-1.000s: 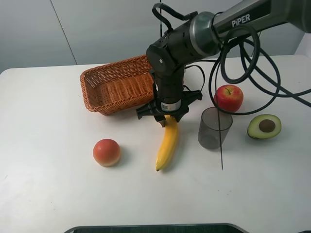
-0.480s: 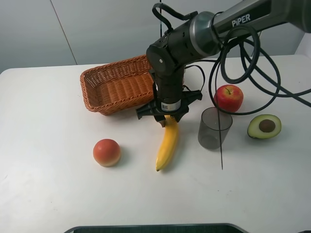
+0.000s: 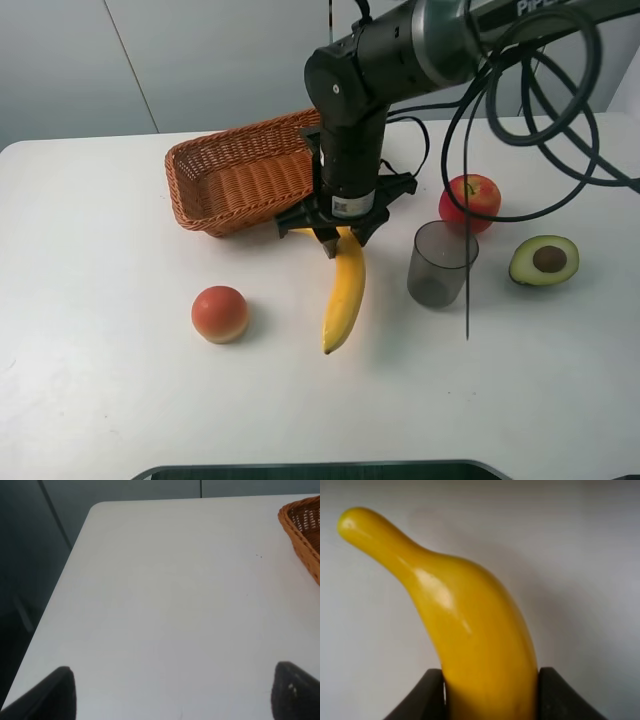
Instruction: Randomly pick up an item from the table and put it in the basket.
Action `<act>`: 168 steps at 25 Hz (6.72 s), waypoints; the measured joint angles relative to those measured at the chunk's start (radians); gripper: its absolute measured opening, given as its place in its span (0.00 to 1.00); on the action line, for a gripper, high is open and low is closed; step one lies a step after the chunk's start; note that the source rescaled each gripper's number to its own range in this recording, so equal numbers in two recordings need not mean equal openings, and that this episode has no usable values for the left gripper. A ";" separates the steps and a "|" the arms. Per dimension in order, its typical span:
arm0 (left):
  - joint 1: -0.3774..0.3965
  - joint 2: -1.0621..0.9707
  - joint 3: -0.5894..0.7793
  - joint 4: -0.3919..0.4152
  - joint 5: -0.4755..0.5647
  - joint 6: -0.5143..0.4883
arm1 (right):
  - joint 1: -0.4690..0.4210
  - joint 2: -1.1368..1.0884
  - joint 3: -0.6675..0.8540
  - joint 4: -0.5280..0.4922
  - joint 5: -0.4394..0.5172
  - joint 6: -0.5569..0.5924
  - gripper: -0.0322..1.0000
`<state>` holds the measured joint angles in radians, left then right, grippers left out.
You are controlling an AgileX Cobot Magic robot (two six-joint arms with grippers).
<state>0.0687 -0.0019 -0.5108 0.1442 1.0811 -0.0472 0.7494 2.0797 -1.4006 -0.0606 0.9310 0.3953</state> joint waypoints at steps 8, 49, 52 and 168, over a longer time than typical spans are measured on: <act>0.000 0.000 0.000 0.000 0.000 0.000 | 0.000 -0.103 -0.088 0.053 0.191 -0.213 0.06; 0.000 0.000 0.000 0.000 0.000 0.000 | -0.002 0.191 -0.464 -0.478 -0.355 -0.595 0.06; 0.000 0.000 0.000 0.000 0.000 0.000 | -0.002 0.207 -0.464 -0.478 -0.362 -0.597 0.06; 0.000 0.000 0.000 0.000 0.000 0.004 | -0.649 -2.065 0.859 0.078 0.233 -0.383 0.80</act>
<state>0.0687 -0.0019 -0.5108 0.1442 1.0811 -0.0430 0.1008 0.0146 -0.5411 0.0177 1.1636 0.0120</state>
